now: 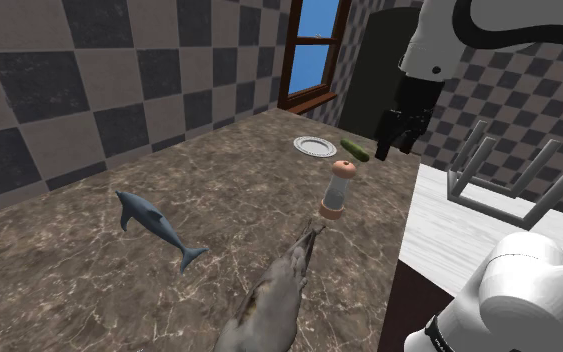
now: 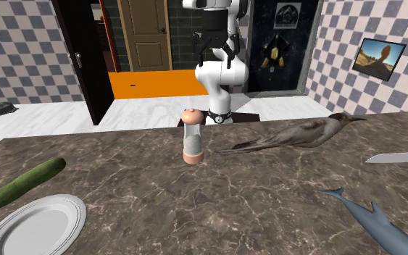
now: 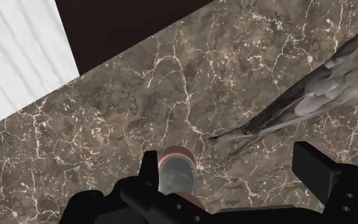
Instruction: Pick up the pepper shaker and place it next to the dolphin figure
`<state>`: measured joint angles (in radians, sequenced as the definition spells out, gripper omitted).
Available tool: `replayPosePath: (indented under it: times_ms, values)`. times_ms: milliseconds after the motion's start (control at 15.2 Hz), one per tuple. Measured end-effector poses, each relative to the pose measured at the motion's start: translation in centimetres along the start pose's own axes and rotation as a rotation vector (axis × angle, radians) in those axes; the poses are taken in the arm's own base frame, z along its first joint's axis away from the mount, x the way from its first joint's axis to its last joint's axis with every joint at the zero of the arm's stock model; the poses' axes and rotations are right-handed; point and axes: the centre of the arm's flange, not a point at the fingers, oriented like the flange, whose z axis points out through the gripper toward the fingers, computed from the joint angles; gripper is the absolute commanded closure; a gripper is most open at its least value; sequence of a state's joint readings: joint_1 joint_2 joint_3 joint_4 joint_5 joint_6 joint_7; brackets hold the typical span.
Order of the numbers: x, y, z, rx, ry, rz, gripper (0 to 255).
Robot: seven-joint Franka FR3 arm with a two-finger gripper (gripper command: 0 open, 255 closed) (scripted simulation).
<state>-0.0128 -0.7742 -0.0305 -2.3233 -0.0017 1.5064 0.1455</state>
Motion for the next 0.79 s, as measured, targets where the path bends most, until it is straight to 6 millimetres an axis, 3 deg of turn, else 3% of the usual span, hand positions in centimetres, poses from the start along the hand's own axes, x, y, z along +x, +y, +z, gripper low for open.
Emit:
replayPosePath:
  times_ms: [330,792]
  values:
    - [2.5,2.1,2.0,0.042,0.018,-0.028,0]
    - [9.7,6.1,7.0,0.139,0.06,-0.094,0]
